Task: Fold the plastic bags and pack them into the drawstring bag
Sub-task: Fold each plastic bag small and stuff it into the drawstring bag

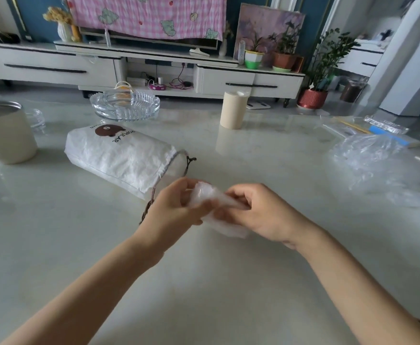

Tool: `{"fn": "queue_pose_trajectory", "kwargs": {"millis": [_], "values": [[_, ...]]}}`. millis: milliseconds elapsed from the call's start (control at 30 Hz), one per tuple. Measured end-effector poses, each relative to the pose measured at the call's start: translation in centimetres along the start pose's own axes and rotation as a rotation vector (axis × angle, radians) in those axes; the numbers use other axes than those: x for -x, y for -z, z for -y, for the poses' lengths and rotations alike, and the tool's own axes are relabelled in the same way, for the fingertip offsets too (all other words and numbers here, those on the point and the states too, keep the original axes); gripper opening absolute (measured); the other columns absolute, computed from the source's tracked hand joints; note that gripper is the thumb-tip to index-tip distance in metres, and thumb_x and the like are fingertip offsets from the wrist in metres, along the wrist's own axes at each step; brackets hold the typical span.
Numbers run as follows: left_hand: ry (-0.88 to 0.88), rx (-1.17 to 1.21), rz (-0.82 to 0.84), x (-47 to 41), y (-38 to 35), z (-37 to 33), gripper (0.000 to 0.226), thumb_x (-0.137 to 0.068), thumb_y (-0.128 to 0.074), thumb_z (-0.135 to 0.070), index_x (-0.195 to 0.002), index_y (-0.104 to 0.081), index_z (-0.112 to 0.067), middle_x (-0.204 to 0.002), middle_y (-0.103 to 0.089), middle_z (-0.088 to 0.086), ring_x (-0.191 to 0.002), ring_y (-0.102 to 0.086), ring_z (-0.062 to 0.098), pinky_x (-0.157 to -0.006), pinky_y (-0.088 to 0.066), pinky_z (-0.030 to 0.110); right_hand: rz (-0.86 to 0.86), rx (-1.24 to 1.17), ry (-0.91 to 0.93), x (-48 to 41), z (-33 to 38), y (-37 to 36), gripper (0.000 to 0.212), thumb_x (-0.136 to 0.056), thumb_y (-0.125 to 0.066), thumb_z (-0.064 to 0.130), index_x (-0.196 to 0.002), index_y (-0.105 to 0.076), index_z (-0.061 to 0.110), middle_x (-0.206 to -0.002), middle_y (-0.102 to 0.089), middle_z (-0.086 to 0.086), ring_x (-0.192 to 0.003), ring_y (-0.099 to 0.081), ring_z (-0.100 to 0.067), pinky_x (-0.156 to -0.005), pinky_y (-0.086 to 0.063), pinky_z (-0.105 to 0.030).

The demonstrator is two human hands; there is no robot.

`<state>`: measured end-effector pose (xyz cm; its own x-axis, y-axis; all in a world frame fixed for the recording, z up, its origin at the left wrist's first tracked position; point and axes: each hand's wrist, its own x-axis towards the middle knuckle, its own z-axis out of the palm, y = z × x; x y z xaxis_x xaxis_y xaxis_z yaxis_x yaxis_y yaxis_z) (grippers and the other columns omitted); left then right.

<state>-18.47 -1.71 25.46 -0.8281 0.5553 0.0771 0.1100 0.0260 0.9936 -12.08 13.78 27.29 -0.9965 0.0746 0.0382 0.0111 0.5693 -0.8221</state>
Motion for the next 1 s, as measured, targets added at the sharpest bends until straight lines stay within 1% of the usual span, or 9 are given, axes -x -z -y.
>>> {"fn": "queue_pose_trajectory", "kwargs": {"millis": [200, 300, 400, 501, 601, 701, 801, 934, 1001], "values": [[0.086, 0.174, 0.126, 1.4, -1.9, -0.5, 0.029, -0.075, -0.071, -0.032, -0.09, -0.063, -0.008, -0.074, -0.061, 0.004, -0.069, -0.058, 0.014, -0.062, -0.051, 0.024, -0.283, -0.107, 0.003, 5.4, 0.0, -2.1, 0.042, -0.077, -0.072, 0.033, -0.06, -0.043, 0.008, -0.059, -0.034, 0.0, -0.057, -0.031, -0.011, -0.052, -0.025, -0.031], [0.237, 0.291, 0.183, 2.0, -2.6, -1.4, 0.019, -0.088, -0.054, -0.022, -0.084, -0.065, -0.006, -0.07, -0.062, 0.01, -0.056, -0.057, 0.015, -0.051, -0.049, 0.021, -0.321, -0.078, 0.068, 7.2, 0.7, -2.8, 0.023, -0.076, -0.064, 0.035, -0.069, -0.057, 0.014, -0.087, -0.054, 0.003, -0.082, -0.051, -0.005, -0.072, -0.04, -0.021], [0.429, 0.268, 0.289, 2.6, -2.6, -2.2, 0.029, -0.093, -0.048, -0.016, -0.072, -0.067, -0.009, -0.062, -0.063, 0.009, -0.045, -0.058, 0.014, -0.043, -0.046, 0.019, -0.297, -0.083, 0.087, 8.1, 1.5, -3.2, 0.013, -0.076, -0.064, 0.029, -0.079, -0.066, 0.017, -0.128, -0.048, 0.012, -0.116, -0.043, 0.0, -0.096, -0.032, -0.009], [0.518, 0.183, 0.357, 2.9, -2.0, -2.6, 0.031, -0.094, -0.042, -0.012, -0.071, -0.063, -0.007, -0.052, -0.058, 0.004, -0.04, -0.054, 0.012, -0.04, -0.041, 0.017, -0.231, -0.235, 0.119, 7.7, 1.9, -3.6, 0.008, -0.08, -0.066, 0.015, -0.084, -0.07, 0.01, -0.122, -0.06, 0.005, -0.113, -0.054, -0.001, -0.098, -0.037, -0.014], [0.341, 0.126, 0.251, 2.3, -1.6, -2.2, 0.03, -0.094, -0.035, -0.001, -0.081, -0.061, -0.006, -0.063, -0.06, 0.008, -0.051, -0.056, 0.015, -0.048, -0.046, 0.021, -0.411, -0.412, 0.077, 6.3, 1.4, -3.9, 0.013, -0.082, -0.068, 0.012, -0.085, -0.07, -0.001, -0.09, -0.068, -0.001, -0.085, -0.06, -0.008, -0.081, -0.047, -0.026], [0.189, 0.165, 0.15, 1.9, -1.5, -2.4, 0.022, -0.098, -0.043, -0.019, -0.091, -0.062, -0.011, -0.081, -0.066, 0.005, -0.074, -0.064, 0.017, -0.07, -0.054, 0.028, -0.576, -0.441, 0.053, 5.3, 0.8, -3.7, 0.013, -0.08, -0.072, 0.016, -0.075, -0.069, 0.005, -0.073, -0.061, 0.005, -0.071, -0.052, -0.004, -0.068, -0.042, -0.021], [0.129, 0.159, 0.198, 2.2, -2.0, -2.5, 0.03, -0.089, -0.054, -0.034, -0.1, -0.063, -0.007, -0.092, -0.065, 0.007, -0.084, -0.064, 0.016, -0.079, -0.056, 0.035, -0.593, -0.427, 0.049, 4.9, 0.9, -3.4, 0.008, -0.087, -0.063, 0.015, -0.081, -0.069, 0.016, -0.083, -0.066, 0.0, -0.073, -0.056, -0.002, -0.067, -0.043, -0.015], [0.032, 0.066, 0.071, 1.4, -1.2, -1.8, 0.011, -0.088, -0.06, -0.005, -0.098, -0.06, -0.009, -0.088, -0.063, 0.007, -0.078, -0.062, 0.015, -0.072, -0.057, 0.027, -0.467, -0.522, 0.0, 3.3, 1.2, -3.9, 0.016, -0.092, -0.054, 0.009, -0.088, -0.069, 0.016, -0.095, -0.063, -0.004, -0.081, -0.059, -0.008, -0.069, -0.048, -0.02], [-0.019, -0.001, 0.005, 0.7, -0.4, -1.5, 0.02, -0.086, -0.06, -0.001, -0.092, -0.06, -0.02, -0.079, -0.061, 0.0, -0.072, -0.059, 0.012, -0.072, -0.053, 0.029, -0.4, -0.559, 0.003, 2.5, 1.5, -3.8, 0.014, -0.089, -0.057, 0.004, -0.091, -0.069, 0.011, -0.092, -0.066, -0.008, -0.081, -0.062, -0.012, -0.075, -0.052, -0.024]]}}
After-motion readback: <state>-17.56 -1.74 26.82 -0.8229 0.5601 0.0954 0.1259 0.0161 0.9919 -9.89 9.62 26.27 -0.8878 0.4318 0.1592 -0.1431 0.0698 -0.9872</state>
